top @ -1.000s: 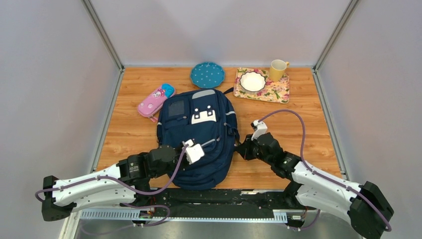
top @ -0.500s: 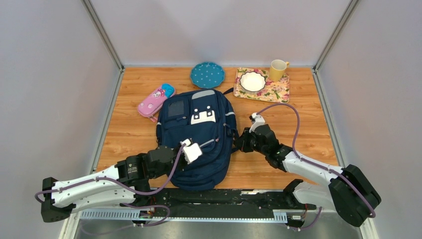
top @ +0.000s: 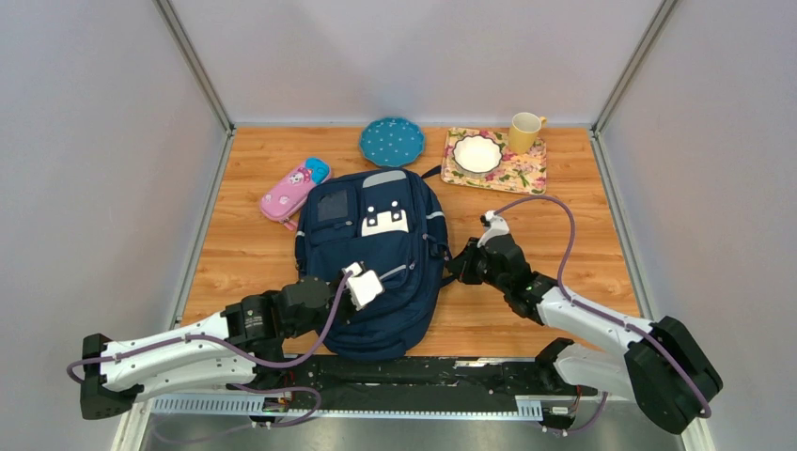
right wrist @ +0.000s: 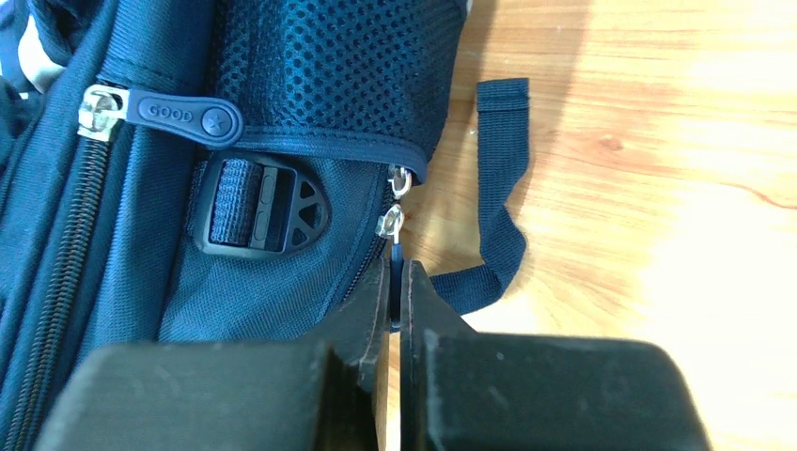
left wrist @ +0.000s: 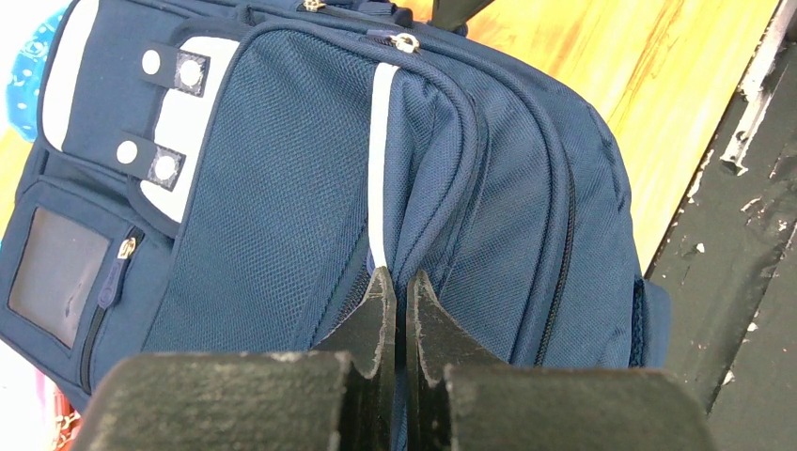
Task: Pack the student bag
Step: Zip the student bag at the center of the board.
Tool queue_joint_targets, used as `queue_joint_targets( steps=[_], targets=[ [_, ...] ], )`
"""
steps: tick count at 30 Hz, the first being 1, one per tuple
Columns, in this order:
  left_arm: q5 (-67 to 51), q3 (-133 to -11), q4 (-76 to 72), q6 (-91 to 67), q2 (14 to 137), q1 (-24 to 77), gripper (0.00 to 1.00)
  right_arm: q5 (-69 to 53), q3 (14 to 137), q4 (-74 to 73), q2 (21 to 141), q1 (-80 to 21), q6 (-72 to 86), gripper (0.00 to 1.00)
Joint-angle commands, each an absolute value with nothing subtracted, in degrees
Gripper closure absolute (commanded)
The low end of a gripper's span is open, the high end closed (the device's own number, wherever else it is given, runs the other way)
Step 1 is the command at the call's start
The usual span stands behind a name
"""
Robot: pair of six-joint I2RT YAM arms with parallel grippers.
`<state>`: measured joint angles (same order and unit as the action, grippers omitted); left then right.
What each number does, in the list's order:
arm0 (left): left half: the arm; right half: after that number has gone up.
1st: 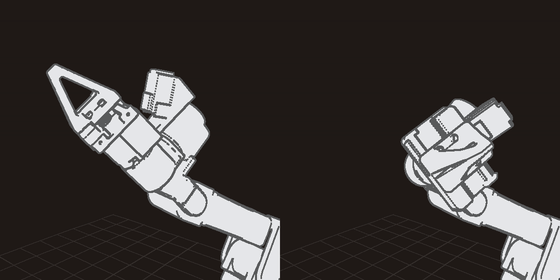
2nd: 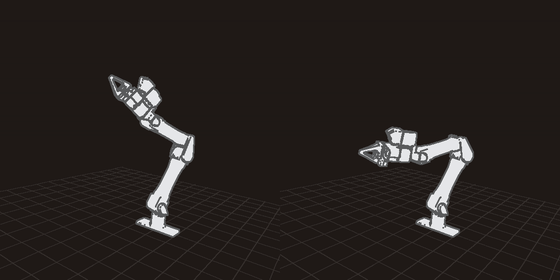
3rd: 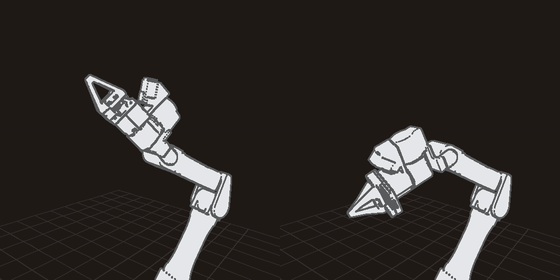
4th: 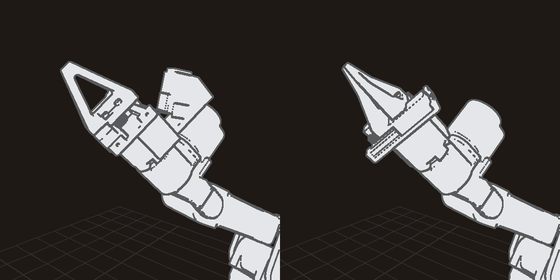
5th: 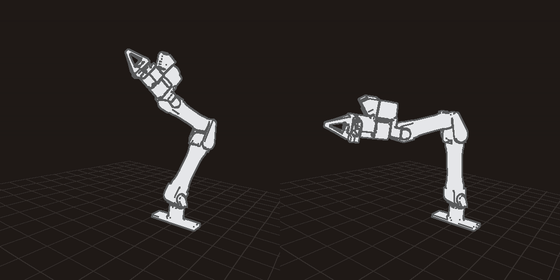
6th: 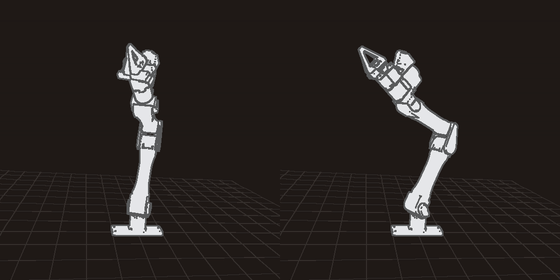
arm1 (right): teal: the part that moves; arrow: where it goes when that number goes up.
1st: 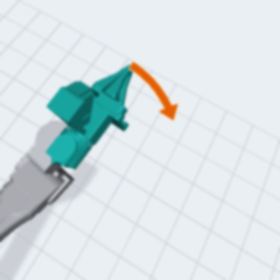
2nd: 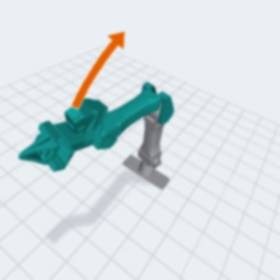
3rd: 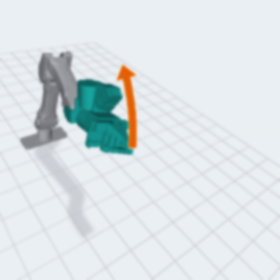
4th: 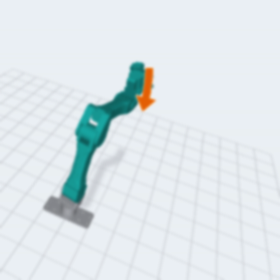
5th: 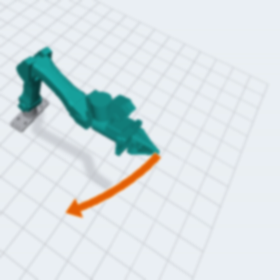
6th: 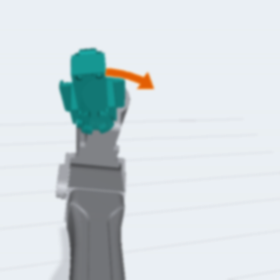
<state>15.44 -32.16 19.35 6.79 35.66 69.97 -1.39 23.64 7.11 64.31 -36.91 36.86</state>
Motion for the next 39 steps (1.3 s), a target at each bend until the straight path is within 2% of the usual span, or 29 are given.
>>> queue_joint_targets(
  steps=[1, 14, 29, 39],
  targets=[
    [15.38, -32.52, 13.28, 5.01, 36.03, 69.43, 1.0, 3.87, 21.63, 6.06, 59.51, -35.07, 38.84, 1.0],
    [15.38, -32.26, 11.08, 3.34, 36.12, 68.82, 1.0, -15.64, 22.06, 6.15, 59.15, -34.98, 39.29, 1.0],
    [15.21, -31.29, 10.11, 2.11, 32.08, 68.73, 1.0, -10.46, 29.79, 4.13, 69.69, -32.7, 43.68, 1.0],
    [15.64, -30.67, 10.46, 1.67, 31.64, 68.73, 1.0, -11.34, 30.06, 6.51, 73.65, -31.55, 42.89, 1.0]
  ],
)
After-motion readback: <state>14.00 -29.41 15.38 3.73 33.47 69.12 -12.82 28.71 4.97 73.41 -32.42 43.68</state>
